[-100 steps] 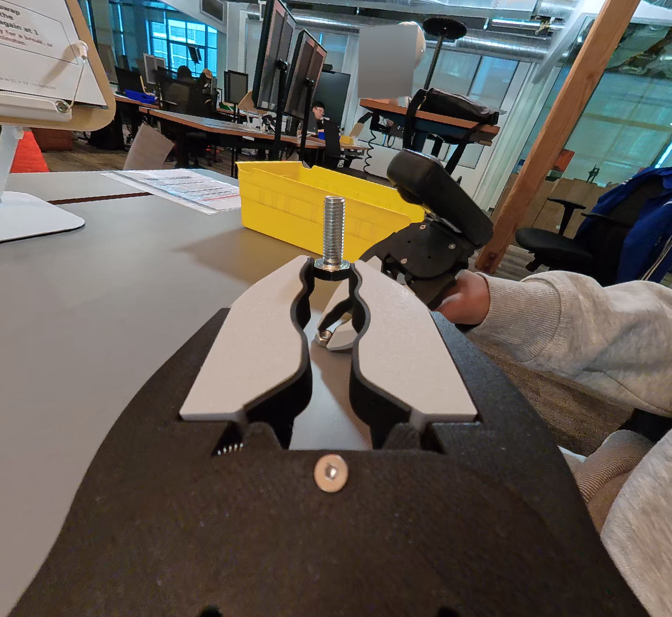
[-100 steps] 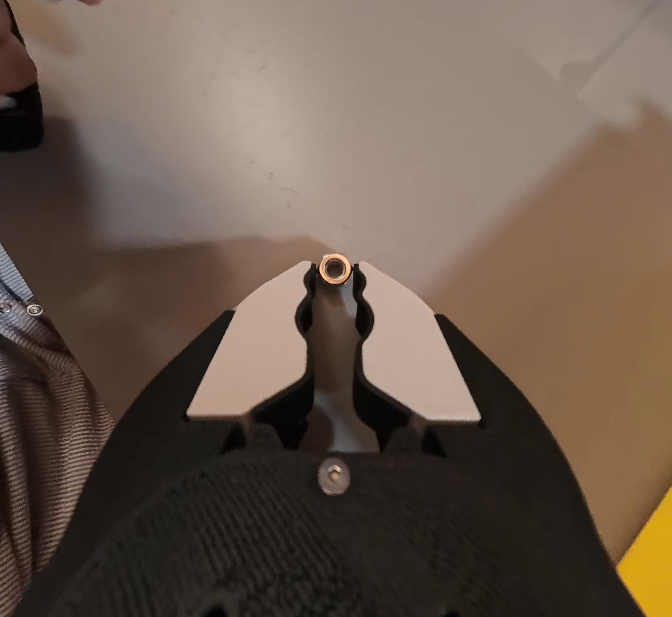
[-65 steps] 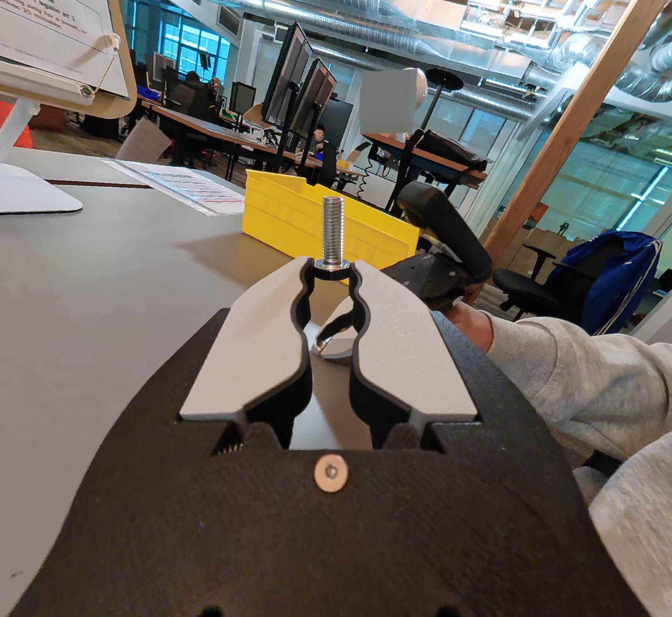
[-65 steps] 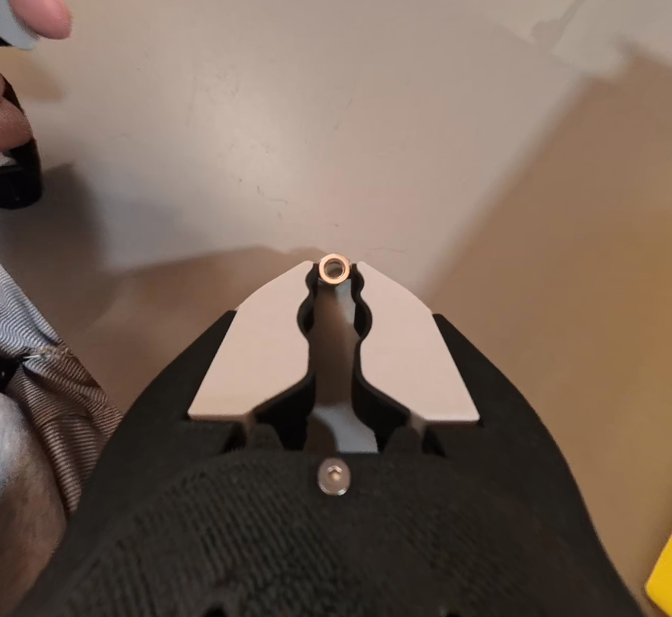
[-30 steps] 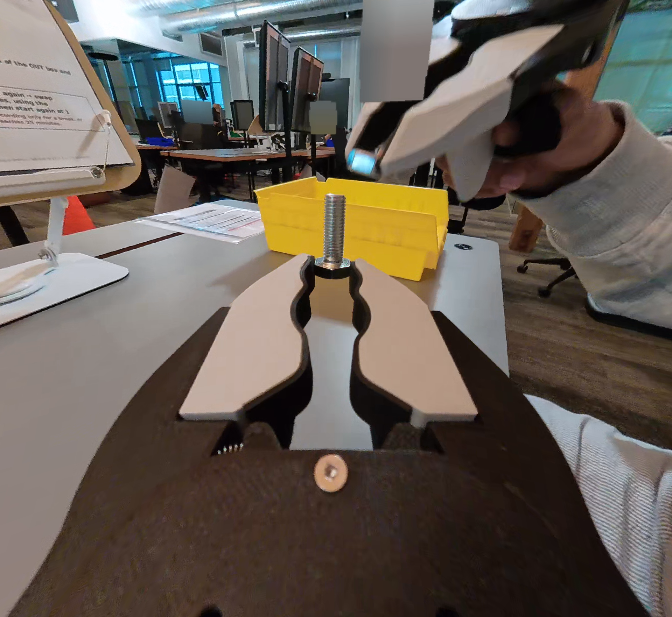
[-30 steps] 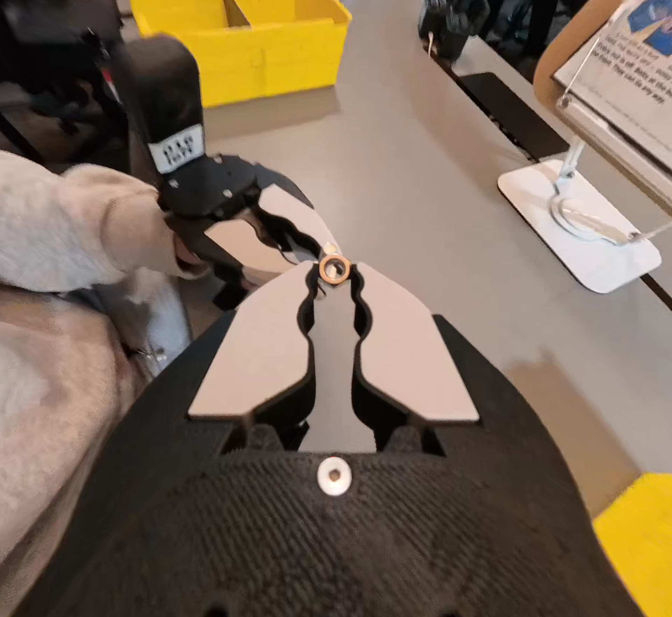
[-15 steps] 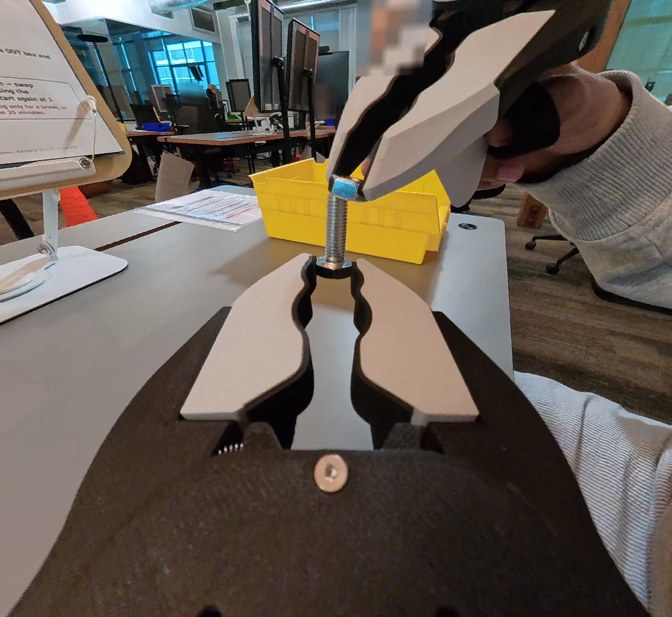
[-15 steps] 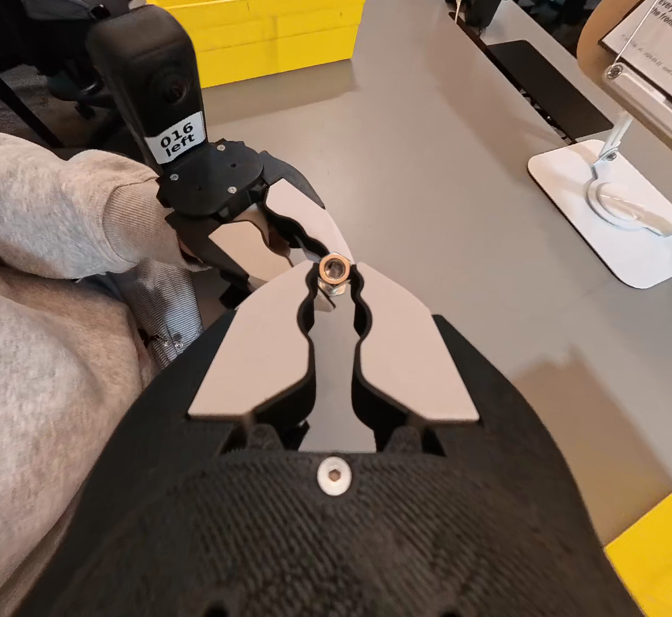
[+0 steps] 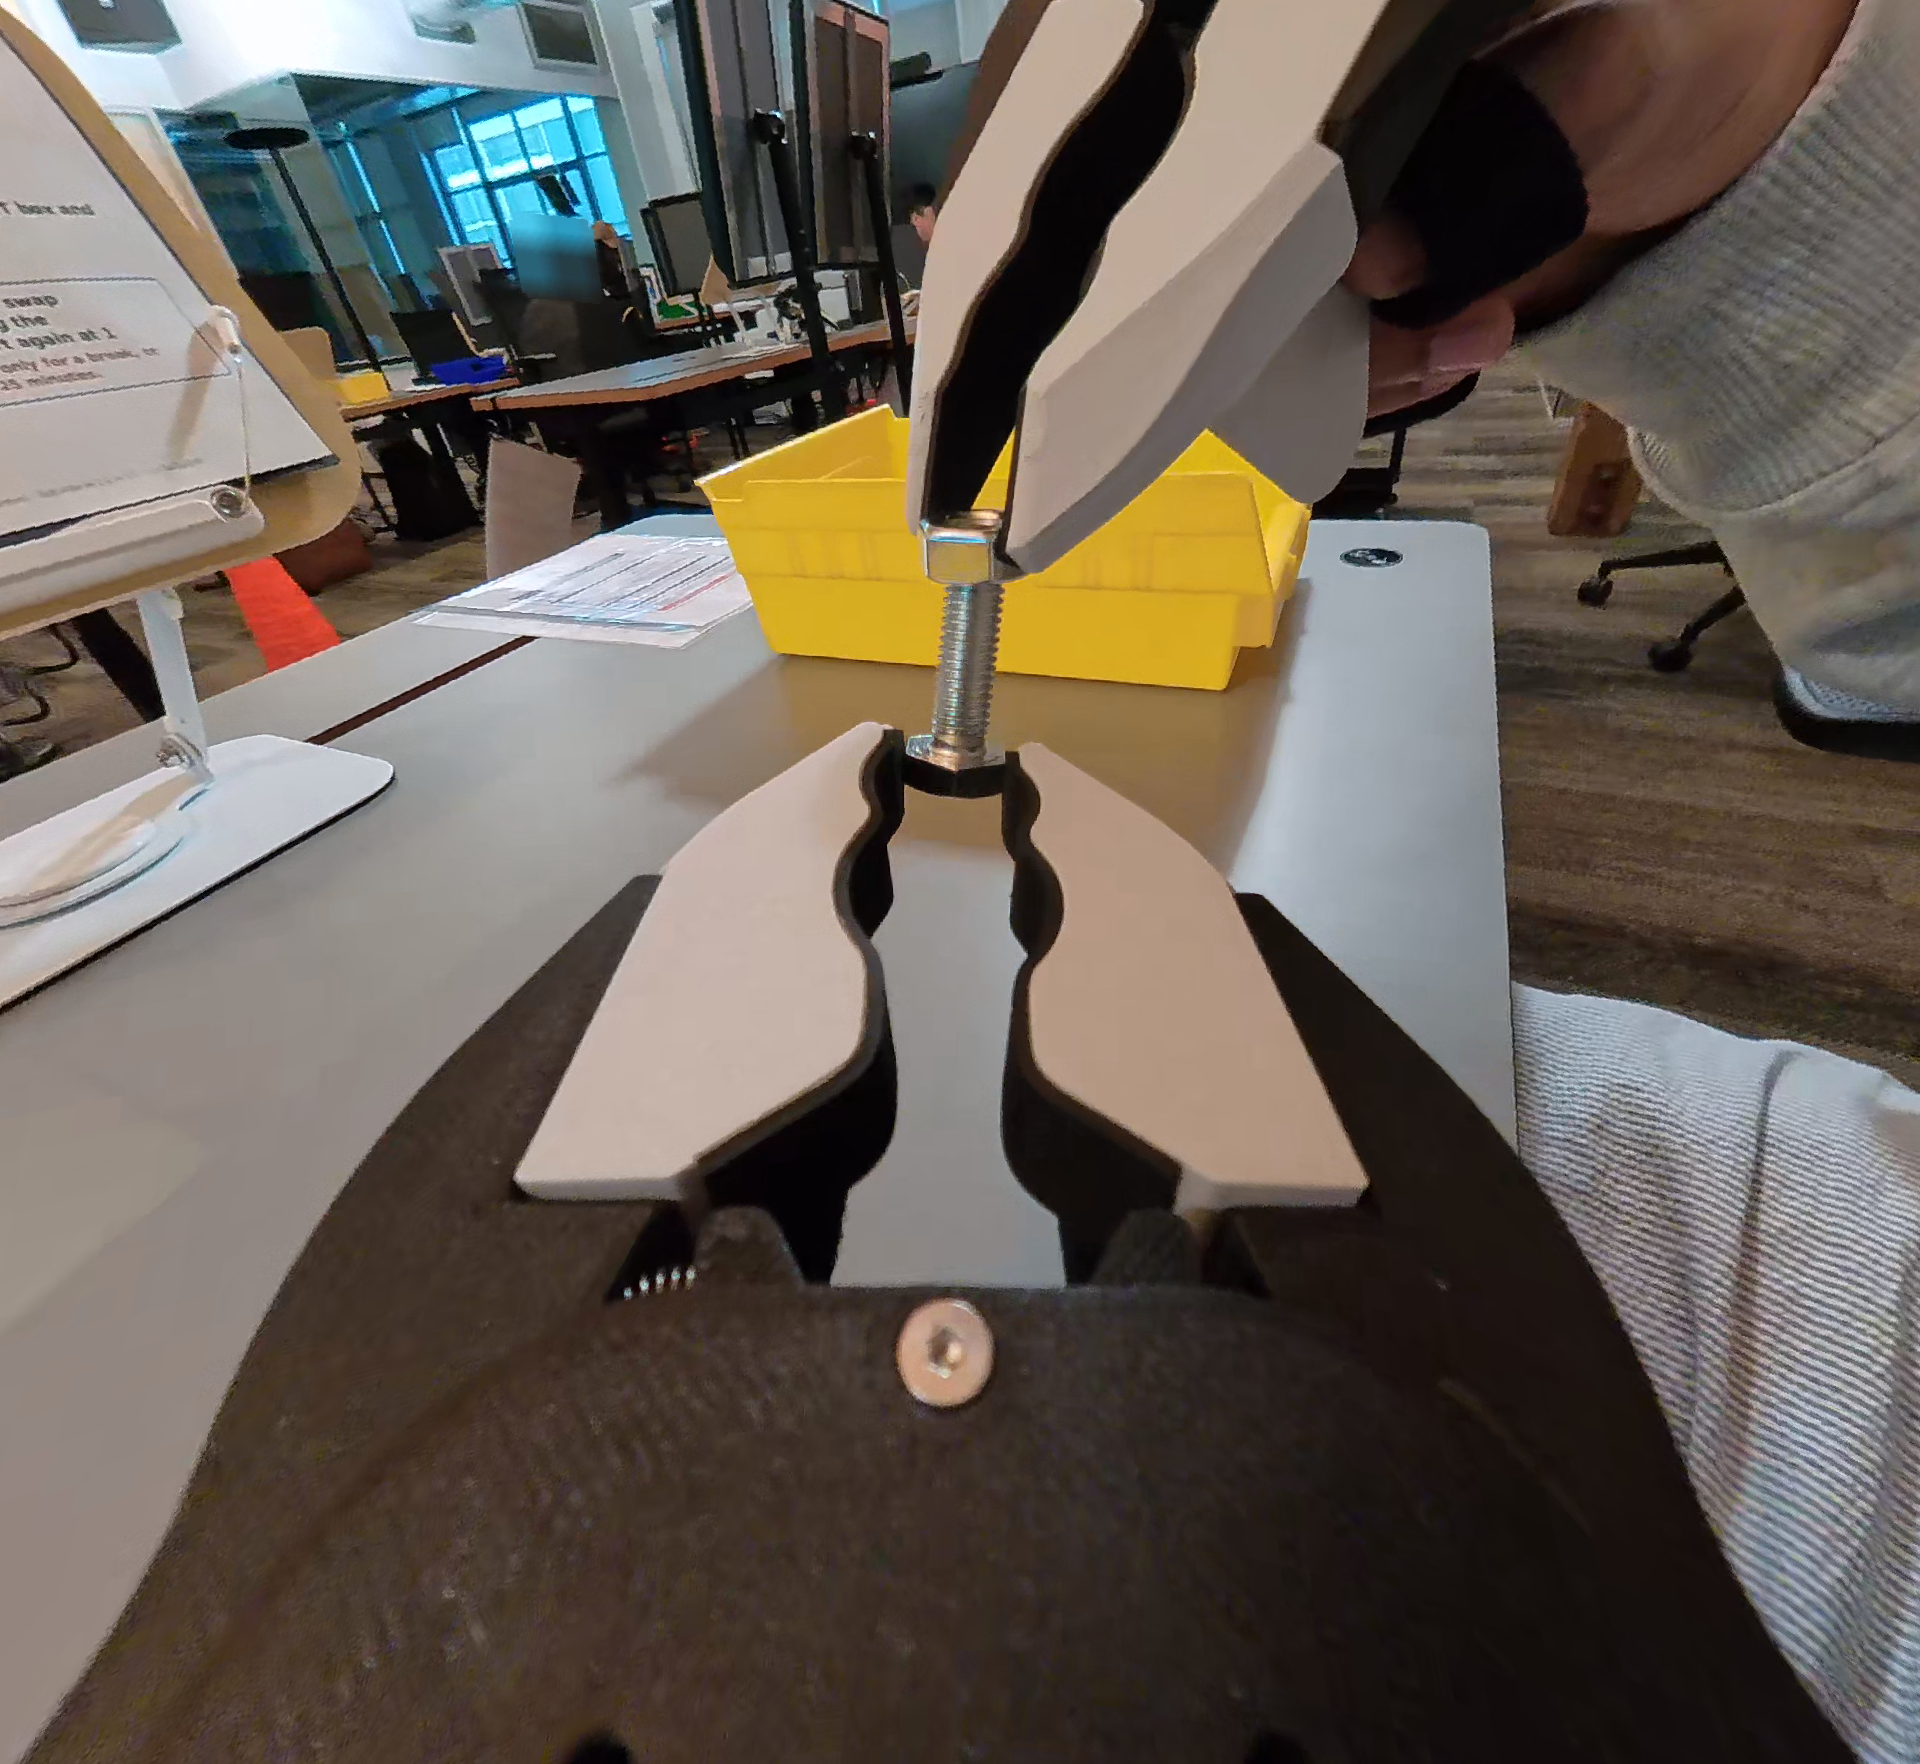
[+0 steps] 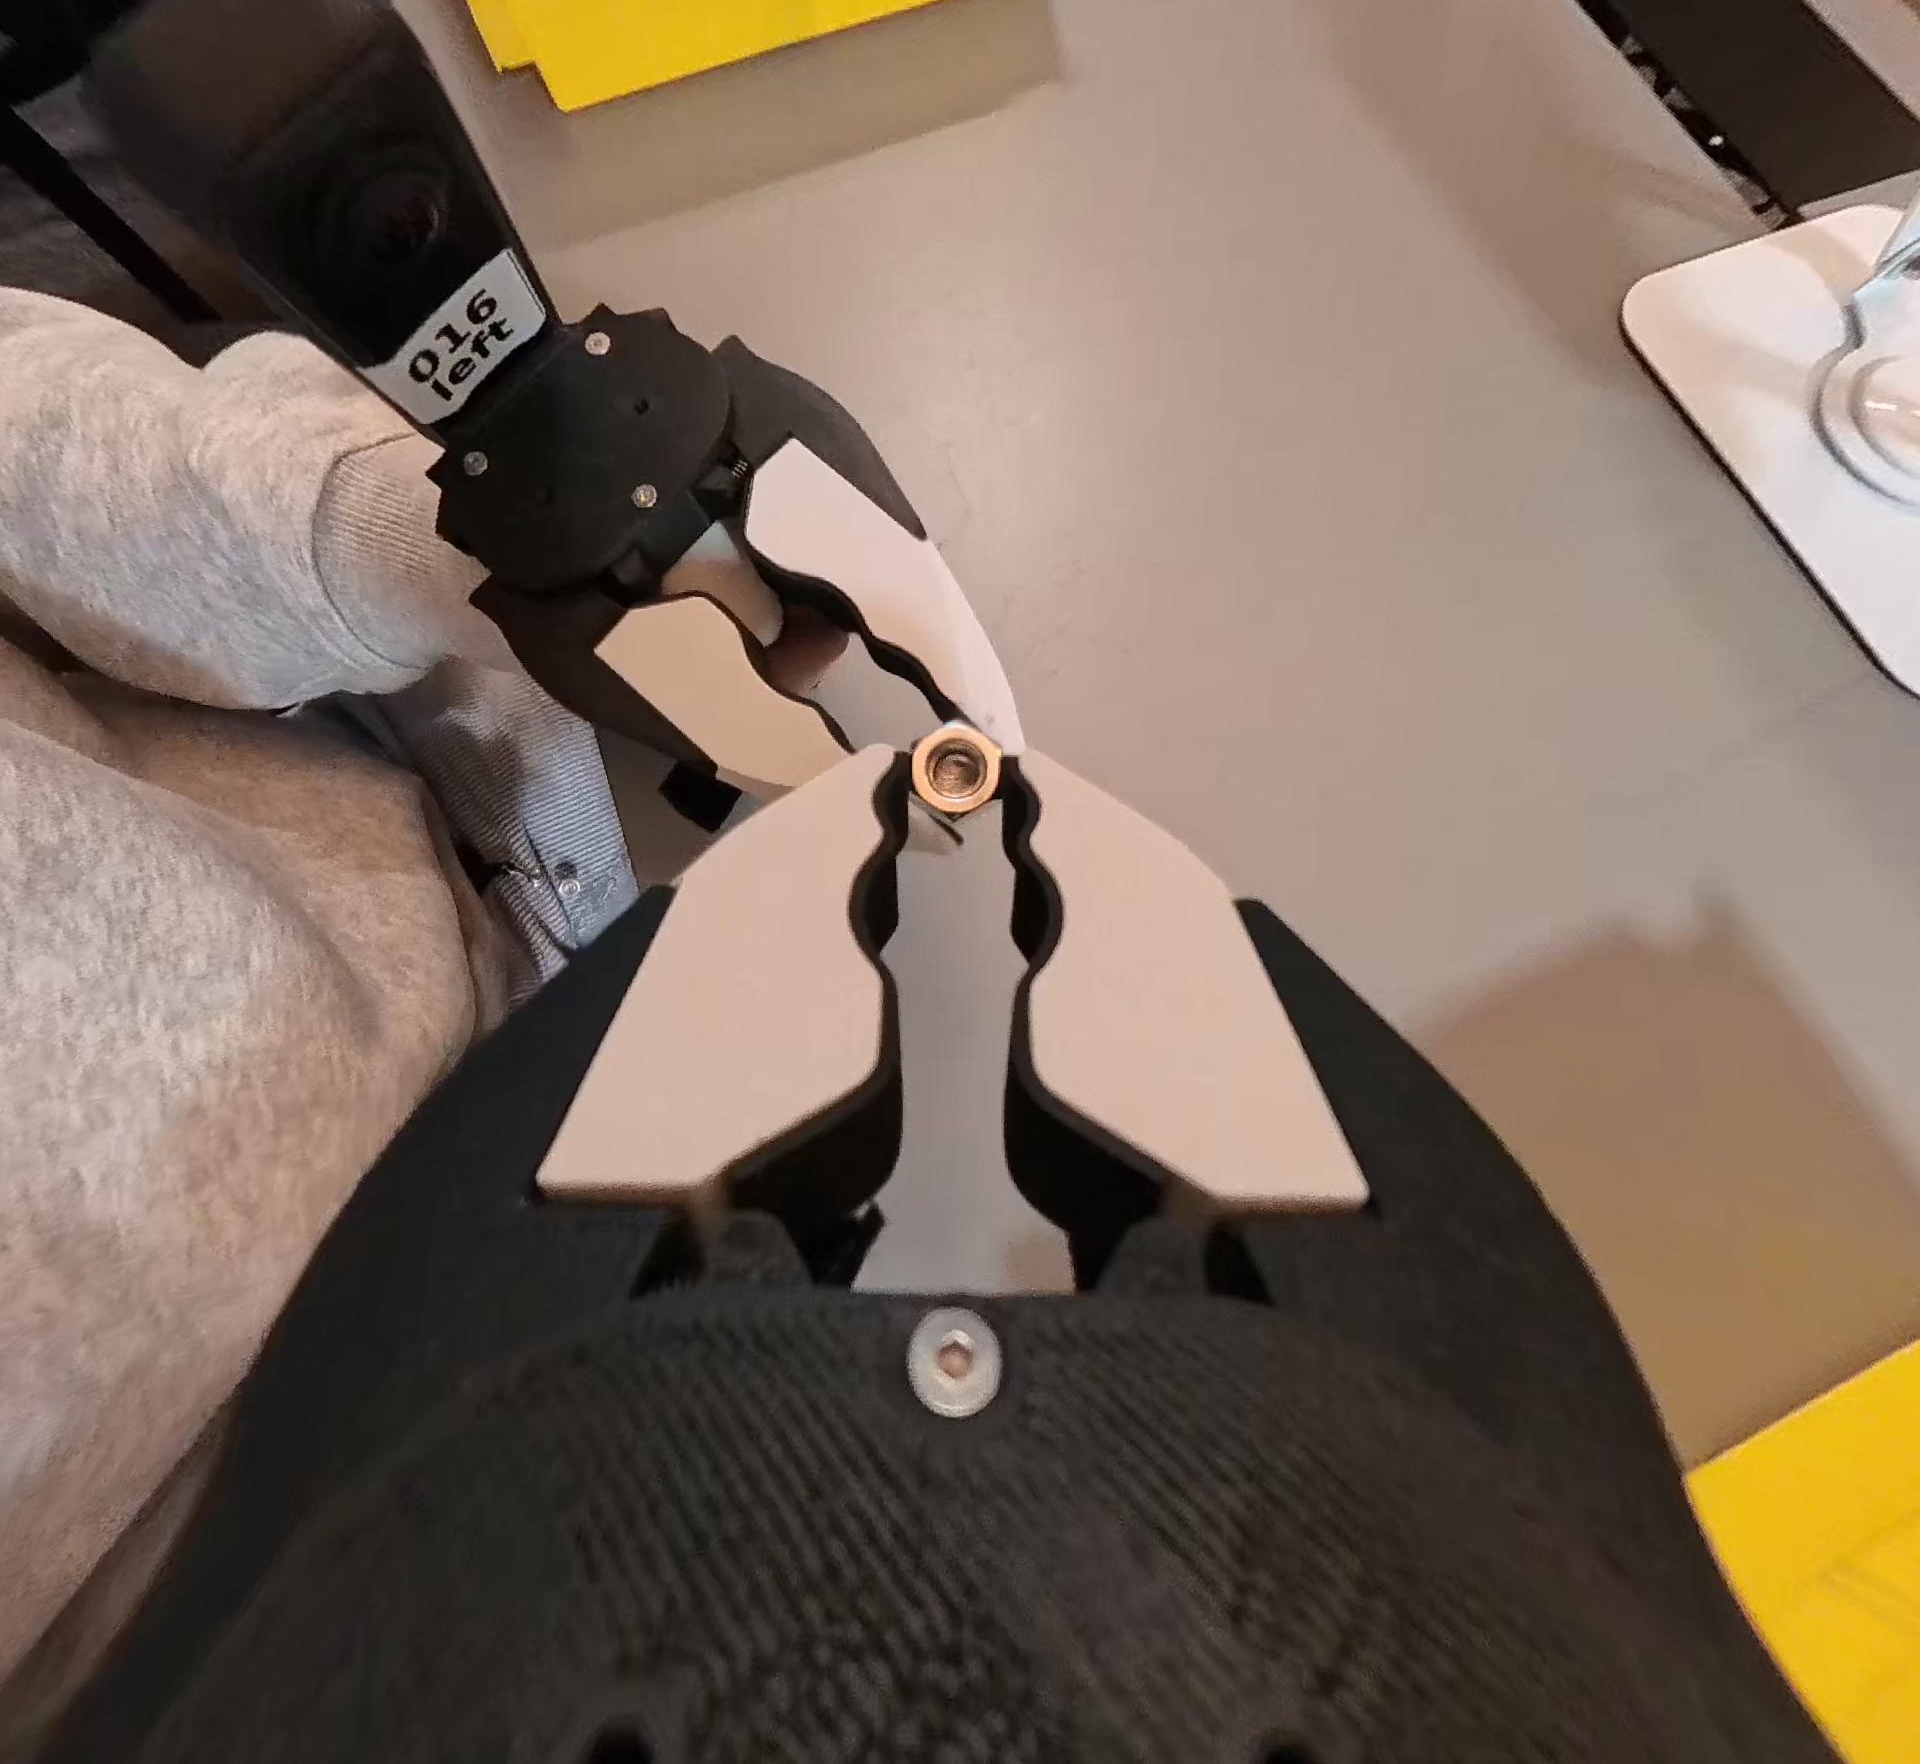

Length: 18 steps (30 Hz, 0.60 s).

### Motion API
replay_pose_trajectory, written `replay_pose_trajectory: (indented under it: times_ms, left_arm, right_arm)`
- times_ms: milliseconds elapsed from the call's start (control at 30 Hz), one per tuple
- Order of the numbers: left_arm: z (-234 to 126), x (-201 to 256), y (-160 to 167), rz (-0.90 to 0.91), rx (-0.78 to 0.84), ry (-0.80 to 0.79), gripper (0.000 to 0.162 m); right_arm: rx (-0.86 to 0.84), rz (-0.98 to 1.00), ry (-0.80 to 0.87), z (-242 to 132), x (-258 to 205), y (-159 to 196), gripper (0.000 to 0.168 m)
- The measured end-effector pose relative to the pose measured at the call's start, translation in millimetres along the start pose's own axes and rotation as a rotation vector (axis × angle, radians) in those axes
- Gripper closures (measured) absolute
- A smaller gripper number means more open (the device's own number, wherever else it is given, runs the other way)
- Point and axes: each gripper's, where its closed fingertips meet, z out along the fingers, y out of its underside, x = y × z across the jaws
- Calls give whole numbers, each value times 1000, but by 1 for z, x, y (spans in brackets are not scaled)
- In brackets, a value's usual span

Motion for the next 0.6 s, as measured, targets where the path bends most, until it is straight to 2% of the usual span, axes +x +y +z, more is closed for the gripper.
replay_pose_trajectory:
  times_ms: [267,533,600]
  left_arm:
    - [3,3,3,-31,-14,1,143]
    - [2,0,-1,-89,15,-1,143]
    - [1,-1,-3,-108,29,3,143]
  right_arm:
    - [-28,7,13,0,2,4,151]
    - [26,7,21,1,4,-3,151]
    - [39,-4,38,1,6,-5,146]
